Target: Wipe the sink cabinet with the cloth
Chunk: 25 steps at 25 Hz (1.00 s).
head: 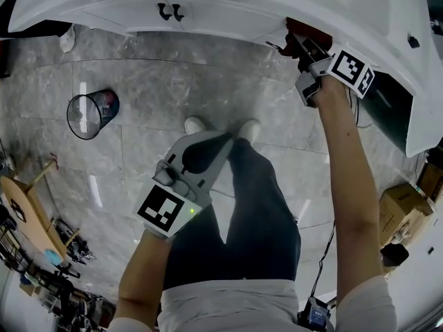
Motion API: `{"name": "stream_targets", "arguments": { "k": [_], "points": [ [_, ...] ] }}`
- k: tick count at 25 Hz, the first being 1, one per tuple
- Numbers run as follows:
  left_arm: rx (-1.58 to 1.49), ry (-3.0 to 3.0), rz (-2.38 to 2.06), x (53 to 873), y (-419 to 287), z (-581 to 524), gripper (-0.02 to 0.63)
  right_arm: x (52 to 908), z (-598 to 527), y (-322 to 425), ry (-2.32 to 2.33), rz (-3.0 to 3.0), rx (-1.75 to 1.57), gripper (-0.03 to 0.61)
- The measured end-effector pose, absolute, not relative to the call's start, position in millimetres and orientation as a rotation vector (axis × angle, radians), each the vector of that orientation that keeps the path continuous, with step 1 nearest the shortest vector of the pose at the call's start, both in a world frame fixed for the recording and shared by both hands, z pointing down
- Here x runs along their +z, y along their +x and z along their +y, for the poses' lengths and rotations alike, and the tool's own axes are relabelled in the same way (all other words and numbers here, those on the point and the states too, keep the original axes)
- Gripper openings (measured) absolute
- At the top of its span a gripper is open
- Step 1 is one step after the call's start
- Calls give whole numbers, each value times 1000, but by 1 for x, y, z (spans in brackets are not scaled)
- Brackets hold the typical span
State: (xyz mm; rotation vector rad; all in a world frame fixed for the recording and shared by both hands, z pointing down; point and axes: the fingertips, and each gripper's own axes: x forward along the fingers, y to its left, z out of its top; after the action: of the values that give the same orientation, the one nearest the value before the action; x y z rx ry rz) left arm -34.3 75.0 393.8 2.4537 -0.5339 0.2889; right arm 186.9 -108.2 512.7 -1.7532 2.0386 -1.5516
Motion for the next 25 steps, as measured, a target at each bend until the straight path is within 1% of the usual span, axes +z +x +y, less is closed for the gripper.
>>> {"name": "stream_targets", "arguments": {
  "k": [5, 10, 17, 25],
  "points": [
    [268, 2428, -540, 401, -43, 71, 11, 513, -104, 173, -1750, 1987, -1529, 97],
    [264, 2422, -520, 410, -49, 70, 11, 516, -73, 165, -1765, 1911, -1549, 97],
    [296, 2419, -518, 419, -25, 70, 11, 548, -45, 185, -1770, 1802, -1640, 97],
    [319, 2391, -629, 423, 6, 74, 11, 559, -80, 211, -1734, 1806, -1616, 97]
  ]
}}
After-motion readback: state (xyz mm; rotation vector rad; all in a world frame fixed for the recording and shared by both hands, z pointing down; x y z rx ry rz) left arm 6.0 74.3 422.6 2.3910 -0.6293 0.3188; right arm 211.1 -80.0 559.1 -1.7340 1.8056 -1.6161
